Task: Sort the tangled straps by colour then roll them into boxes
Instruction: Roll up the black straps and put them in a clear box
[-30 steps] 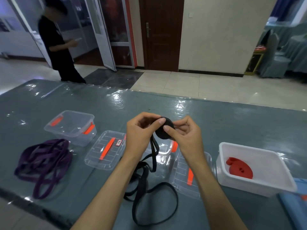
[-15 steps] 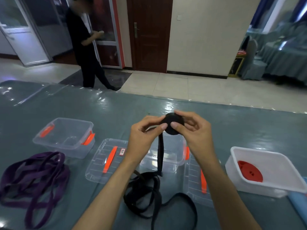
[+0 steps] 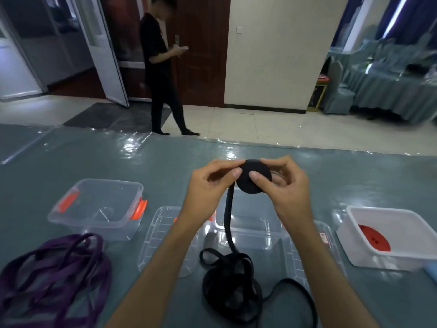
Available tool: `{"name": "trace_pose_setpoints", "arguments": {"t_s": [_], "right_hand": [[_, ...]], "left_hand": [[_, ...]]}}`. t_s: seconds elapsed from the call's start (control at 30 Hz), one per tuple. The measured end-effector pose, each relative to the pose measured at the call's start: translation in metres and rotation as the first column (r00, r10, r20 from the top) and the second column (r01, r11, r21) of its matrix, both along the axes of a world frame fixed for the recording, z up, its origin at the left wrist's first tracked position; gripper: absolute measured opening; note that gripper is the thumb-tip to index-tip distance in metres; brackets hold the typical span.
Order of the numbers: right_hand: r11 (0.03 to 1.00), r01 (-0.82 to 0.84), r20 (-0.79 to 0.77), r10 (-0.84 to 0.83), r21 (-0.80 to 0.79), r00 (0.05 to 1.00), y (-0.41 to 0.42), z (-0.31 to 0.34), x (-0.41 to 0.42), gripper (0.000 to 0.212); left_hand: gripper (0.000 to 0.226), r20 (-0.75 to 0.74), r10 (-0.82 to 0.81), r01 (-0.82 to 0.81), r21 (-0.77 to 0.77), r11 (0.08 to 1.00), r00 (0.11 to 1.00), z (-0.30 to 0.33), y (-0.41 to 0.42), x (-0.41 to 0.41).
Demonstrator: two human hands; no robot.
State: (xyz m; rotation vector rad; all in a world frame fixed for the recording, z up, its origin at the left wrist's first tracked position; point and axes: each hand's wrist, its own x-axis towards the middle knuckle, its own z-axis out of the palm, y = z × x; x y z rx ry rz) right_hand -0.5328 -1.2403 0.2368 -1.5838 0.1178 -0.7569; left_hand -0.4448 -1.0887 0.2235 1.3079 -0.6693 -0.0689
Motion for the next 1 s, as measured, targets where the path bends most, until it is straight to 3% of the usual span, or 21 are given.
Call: {"name": "trace_pose_setpoints", "arguments": {"t_s": [0.17, 0.3, 0.5, 0.6, 0.7, 0.87, 1.0], "right_hand": [[0.995, -0.100, -0.056, 0.100, -0.004, 0.993, 0.014, 0.014, 0.002, 0.035], [0.999, -0.003, 0.036, 0.005, -0.052, 0.999, 0.022, 0.021, 0.011, 0.031], [0.992, -0.121, -0.076, 0.119, -0.022, 0.990, 0.028, 0.020, 0.018, 0.034], [0.990, -0.076, -0.001, 0.077, -0.115, 0.997, 0.031, 0.022, 0.022, 0.038], [1.000, -0.019, 0.041, 0.019, -0.010, 0.999, 0.039, 0.016, 0.027, 0.028], [0.995, -0.094, -0.068, 0.092, -0.024, 0.993, 0.030, 0.013, 0.033, 0.031], [0.997, -0.046, -0.005, 0.046, -0.054, 0.999, 0.027, 0.014, 0.034, 0.034]], "left_hand": [[0.012, 0.036, 0.103, -0.102, -0.038, 0.994, 0.994, 0.005, 0.012, 0.005], [0.028, -0.032, 0.009, -0.011, -0.070, 0.997, 0.999, 0.006, 0.018, 0.008], [0.022, -0.077, 0.091, -0.097, -0.086, 0.992, 0.993, 0.013, 0.027, 0.011], [0.027, -0.131, 0.063, -0.078, -0.117, 0.990, 0.989, 0.009, 0.027, 0.008], [0.031, -0.107, 0.018, -0.030, -0.110, 0.993, 0.994, 0.010, 0.025, 0.013], [0.020, -0.173, 0.170, -0.201, -0.181, 0.963, 0.970, 0.008, 0.020, 0.020], [0.020, -0.185, 0.079, -0.113, -0.180, 0.977, 0.980, 0.001, 0.019, 0.021]]}}
